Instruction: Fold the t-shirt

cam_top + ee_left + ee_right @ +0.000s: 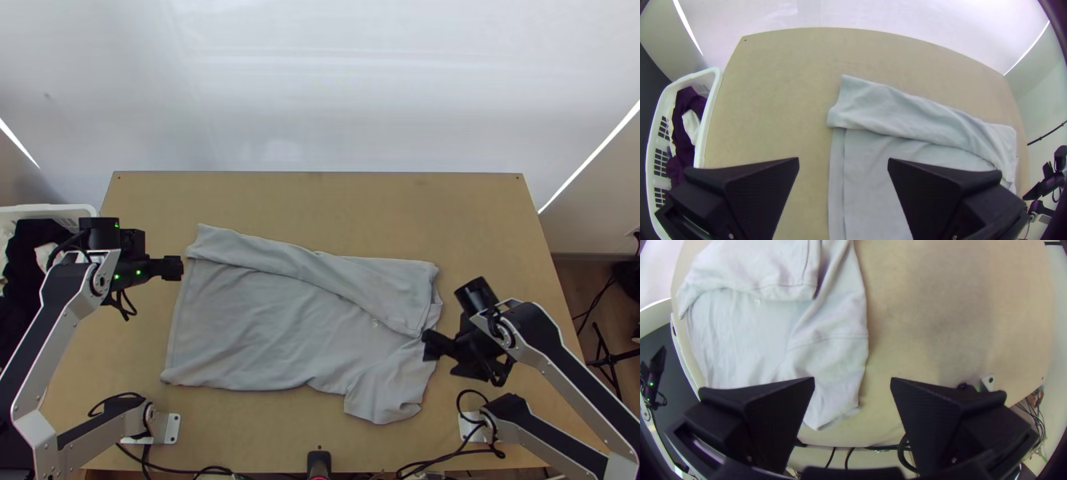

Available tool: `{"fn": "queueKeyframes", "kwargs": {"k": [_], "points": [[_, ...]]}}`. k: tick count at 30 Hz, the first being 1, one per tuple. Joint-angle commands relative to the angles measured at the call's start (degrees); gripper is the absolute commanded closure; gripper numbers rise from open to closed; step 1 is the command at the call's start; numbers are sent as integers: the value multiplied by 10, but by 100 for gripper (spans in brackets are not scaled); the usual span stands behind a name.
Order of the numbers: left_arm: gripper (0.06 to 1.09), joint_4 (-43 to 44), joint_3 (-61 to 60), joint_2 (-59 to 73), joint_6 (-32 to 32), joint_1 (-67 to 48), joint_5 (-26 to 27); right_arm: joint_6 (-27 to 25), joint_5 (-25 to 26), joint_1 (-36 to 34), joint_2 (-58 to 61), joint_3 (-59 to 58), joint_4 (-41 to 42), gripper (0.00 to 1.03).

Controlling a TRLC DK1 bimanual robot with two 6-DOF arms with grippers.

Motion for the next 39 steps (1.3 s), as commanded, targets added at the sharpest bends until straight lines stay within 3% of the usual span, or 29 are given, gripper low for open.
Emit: {"fn": "queueKeyframes", "kwargs": {"k": [1, 12, 24, 25, 30, 35, 39], "points": [[12, 3, -3, -6, -9, -6, 0, 4, -22, 18, 0, -24, 9, 42], [12, 5, 11, -4, -9, -10, -1, -24, -25, 17, 42, -78, 106, 41], [12, 5, 16, -2, -9, -11, -1, -40, -25, 14, 83, -89, 151, 42], [12, 5, 16, -2, -9, -11, -1, -41, -25, 14, 88, -90, 154, 46], [12, 4, 17, -3, -8, -11, -1, -54, -22, 5, 90, -88, 181, 100], [12, -20, 20, -13, 13, -10, 0, -57, -23, -1, 63, -74, 161, 100], [12, -120, 12, -15, 91, -32, 8, -50, -24, -1, 19, -48, 157, 100]]}}
